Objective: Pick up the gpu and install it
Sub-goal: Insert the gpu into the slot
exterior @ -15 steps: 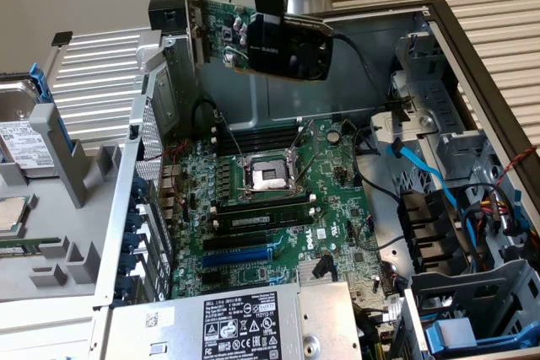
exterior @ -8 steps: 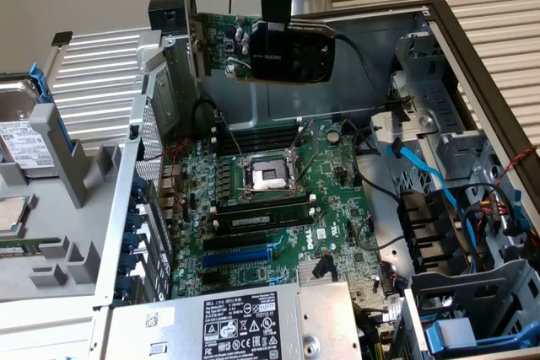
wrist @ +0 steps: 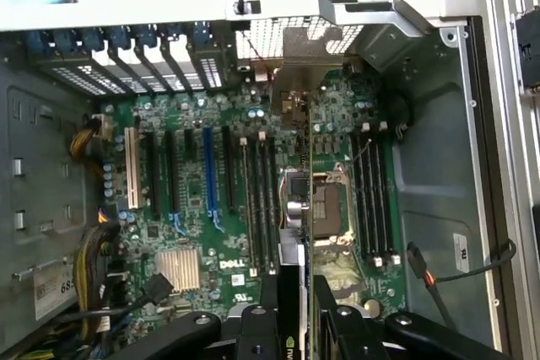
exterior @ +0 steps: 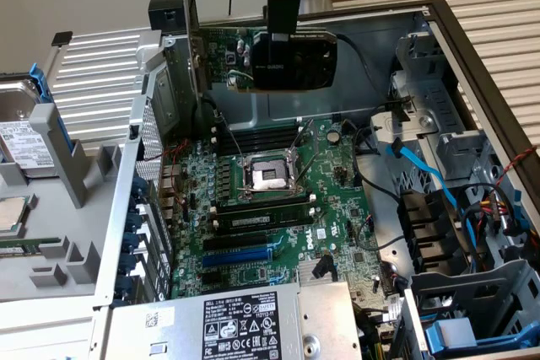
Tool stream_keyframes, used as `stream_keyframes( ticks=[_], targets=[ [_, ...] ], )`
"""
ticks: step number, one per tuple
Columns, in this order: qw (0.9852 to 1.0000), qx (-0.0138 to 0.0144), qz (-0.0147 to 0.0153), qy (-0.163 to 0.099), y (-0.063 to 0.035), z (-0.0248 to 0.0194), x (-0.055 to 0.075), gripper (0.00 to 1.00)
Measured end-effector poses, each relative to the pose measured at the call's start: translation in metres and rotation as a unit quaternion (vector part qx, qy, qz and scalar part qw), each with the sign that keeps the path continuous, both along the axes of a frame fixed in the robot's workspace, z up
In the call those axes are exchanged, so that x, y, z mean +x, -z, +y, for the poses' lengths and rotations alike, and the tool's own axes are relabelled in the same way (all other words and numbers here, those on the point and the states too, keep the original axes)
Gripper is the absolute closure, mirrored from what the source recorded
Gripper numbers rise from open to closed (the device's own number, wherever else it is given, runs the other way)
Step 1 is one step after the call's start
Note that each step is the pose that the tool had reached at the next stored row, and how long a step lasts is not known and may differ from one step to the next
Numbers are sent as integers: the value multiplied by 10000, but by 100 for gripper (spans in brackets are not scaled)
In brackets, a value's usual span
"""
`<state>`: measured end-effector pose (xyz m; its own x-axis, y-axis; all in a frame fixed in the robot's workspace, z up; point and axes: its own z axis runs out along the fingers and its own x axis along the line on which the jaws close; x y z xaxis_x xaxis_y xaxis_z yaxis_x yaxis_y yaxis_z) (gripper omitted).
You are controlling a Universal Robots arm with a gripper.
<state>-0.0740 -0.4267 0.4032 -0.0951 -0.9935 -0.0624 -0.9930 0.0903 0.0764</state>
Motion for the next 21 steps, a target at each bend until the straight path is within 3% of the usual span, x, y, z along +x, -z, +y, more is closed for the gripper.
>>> stream_keyframes(
  ticks=[4,5,9,14,15,21],
  targets=[
    [10000,1,-11,-62,18,-70,-2,73],
    [10000,0,-34,-67,23,-91,-8,73],
    [9998,-1,-194,-69,41,-151,-61,73],
    [9993,-1,-374,-69,70,-184,-156,73],
    [9992,-3,-385,-69,77,-184,-157,73],
    [9992,-4,-386,-70,77,-185,-157,73]
  ],
)
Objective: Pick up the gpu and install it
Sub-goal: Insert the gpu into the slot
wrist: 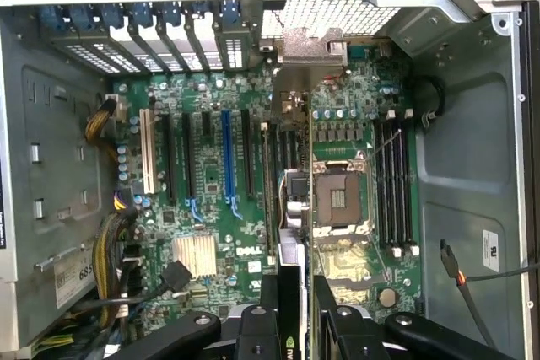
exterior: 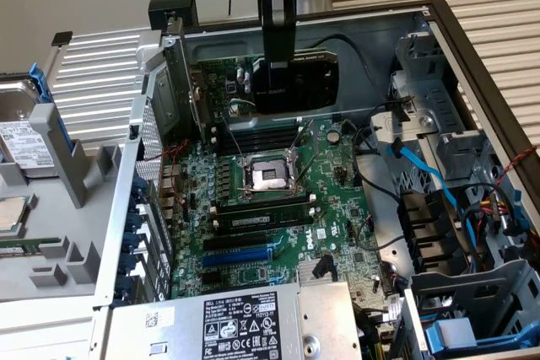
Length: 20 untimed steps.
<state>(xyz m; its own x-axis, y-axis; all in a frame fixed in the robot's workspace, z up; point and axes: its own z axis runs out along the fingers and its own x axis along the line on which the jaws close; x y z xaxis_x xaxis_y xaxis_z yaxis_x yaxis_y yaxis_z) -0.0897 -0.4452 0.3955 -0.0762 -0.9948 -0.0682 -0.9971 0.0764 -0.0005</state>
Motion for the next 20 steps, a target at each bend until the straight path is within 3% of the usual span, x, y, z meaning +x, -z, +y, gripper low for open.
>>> stream_keyframes(
  ticks=[2,4,6,11,14,16,20],
  targets=[
    [10000,-12,-10,3,3,2,-7,73],
    [10000,-19,-54,13,9,5,-21,73],
    [10000,-23,-75,24,25,8,-51,73],
    [10000,-37,-76,27,42,9,-109,73],
    [9999,-111,-76,38,66,9,-118,73],
    [9999,-138,-73,47,79,9,-118,73],
    [9997,-228,-60,71,104,9,-131,73]
  ],
)
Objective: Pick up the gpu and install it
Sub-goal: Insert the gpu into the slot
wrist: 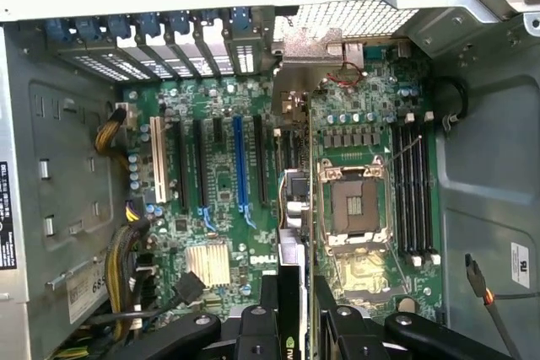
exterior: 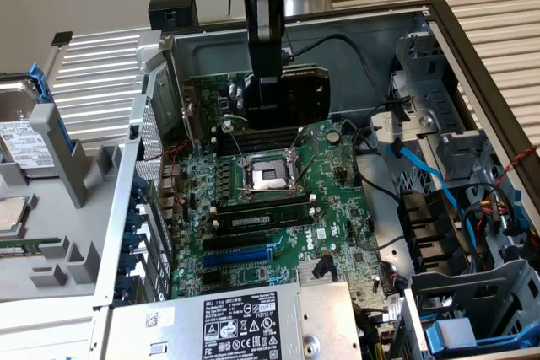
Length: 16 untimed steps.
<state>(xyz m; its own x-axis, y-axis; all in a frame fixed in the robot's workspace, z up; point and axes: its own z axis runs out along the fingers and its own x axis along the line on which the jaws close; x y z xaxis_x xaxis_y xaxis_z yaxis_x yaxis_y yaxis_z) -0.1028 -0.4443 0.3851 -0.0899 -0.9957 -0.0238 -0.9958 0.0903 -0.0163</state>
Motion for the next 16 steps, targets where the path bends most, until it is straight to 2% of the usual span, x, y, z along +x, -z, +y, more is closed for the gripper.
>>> stream_keyframes(
  ticks=[1,3,9,16],
  targets=[
    [10000,-20,13,1,6,0,-1,73],
    [10000,-29,52,1,13,0,-3,73],
    [10000,-53,56,1,81,-3,-22,73],
    [10000,-66,55,1,161,-12,-31,73]
  ],
)
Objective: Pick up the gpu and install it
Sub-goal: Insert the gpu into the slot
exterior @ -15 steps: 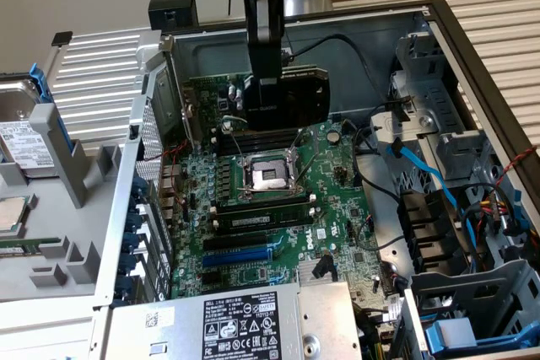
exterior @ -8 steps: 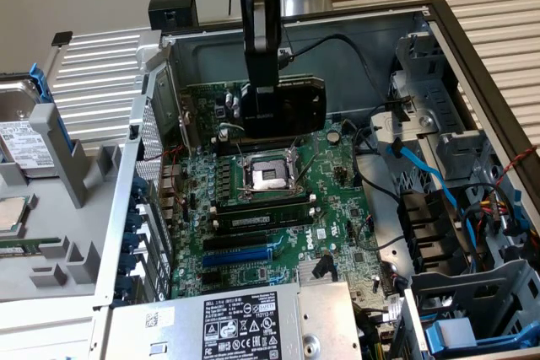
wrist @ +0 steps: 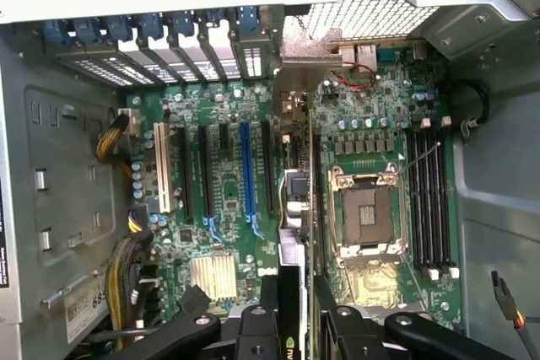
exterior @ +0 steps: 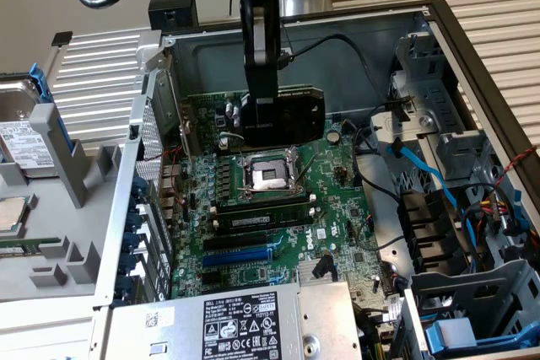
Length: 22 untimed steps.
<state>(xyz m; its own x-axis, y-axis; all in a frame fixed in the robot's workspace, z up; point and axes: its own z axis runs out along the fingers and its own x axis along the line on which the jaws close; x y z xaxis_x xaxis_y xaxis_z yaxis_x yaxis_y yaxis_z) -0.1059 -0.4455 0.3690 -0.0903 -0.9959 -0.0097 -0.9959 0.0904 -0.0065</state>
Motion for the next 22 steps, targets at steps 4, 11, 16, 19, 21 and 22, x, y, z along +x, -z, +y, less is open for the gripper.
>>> stream_keyframes(
  ticks=[4,11,16,19,21,22],
  targets=[
    [10000,-4,0,0,37,-36,-7,73],
    [10000,-5,0,0,103,-115,-34,73],
    [10000,-6,0,0,152,-154,-71,73],
    [10000,-7,0,-1,154,-156,-71,73],
    [10000,-6,0,0,155,-155,-72,73],
    [10000,-6,0,0,155,-155,-72,73]
  ],
)
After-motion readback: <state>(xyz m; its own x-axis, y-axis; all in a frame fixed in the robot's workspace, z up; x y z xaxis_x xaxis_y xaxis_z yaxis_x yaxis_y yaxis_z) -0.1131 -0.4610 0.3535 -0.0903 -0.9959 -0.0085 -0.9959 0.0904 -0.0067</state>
